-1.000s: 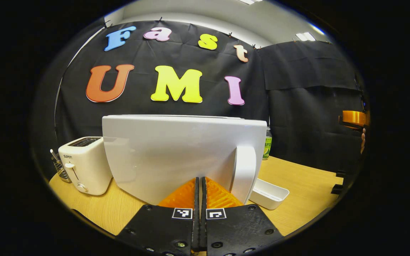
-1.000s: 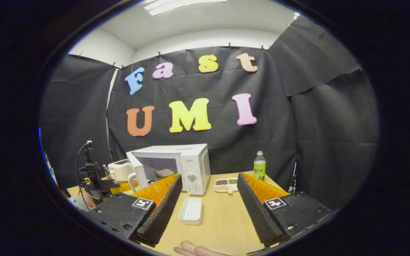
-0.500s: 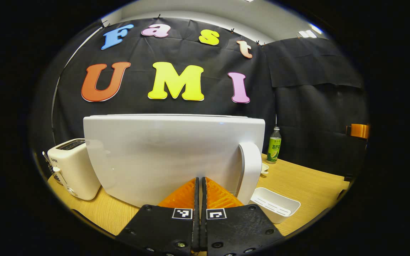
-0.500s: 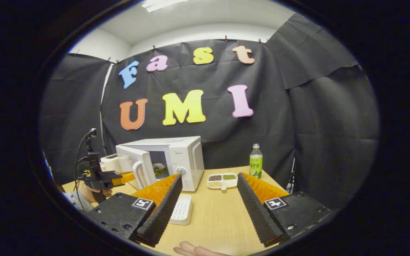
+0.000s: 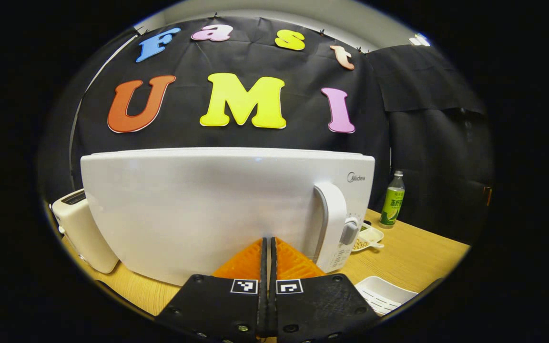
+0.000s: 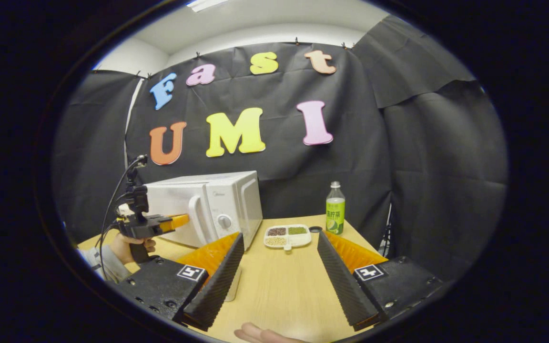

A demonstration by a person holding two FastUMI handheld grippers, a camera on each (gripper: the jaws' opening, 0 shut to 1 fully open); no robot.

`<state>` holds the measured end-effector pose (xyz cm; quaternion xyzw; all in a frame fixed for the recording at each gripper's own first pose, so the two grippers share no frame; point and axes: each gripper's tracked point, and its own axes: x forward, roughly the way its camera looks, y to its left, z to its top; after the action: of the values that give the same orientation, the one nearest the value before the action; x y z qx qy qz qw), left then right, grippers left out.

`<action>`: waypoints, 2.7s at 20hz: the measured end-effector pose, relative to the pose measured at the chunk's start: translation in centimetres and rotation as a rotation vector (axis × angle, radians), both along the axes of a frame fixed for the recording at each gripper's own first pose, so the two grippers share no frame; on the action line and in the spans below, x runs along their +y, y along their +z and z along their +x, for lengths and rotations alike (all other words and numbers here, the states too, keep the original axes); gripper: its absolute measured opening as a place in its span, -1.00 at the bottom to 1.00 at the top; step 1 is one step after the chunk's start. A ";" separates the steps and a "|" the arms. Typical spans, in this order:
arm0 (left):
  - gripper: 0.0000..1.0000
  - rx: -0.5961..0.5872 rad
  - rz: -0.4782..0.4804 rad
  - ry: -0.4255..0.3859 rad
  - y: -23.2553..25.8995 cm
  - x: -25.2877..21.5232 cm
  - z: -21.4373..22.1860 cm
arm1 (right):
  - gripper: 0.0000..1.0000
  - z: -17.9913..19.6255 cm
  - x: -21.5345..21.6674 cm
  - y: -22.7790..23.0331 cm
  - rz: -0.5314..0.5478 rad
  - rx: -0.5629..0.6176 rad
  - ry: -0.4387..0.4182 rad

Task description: Open the microwave oven with the left hand, put the food in, and close the microwave oven.

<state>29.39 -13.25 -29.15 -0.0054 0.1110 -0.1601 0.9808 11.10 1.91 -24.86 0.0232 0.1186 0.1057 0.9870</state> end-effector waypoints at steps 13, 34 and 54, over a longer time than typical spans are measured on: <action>-0.75 0.019 -0.054 0.094 4.6 0.9 -4.9 | 0.83 -3.3 -0.3 1.3 -0.014 0.010 -0.028; 0.87 -0.155 -0.018 0.185 22.4 3.3 -30.0 | 0.97 -11.0 0.7 13.0 -0.043 -0.109 -0.099; 0.88 -0.165 0.016 0.243 23.3 6.9 -37.2 | 0.97 -17.4 4.7 18.3 0.000 -0.262 0.012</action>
<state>-7.76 -6.39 -5.85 0.0020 0.0297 -0.0392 0.9988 -6.28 6.63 -6.55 0.0086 -0.0115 0.1137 0.9934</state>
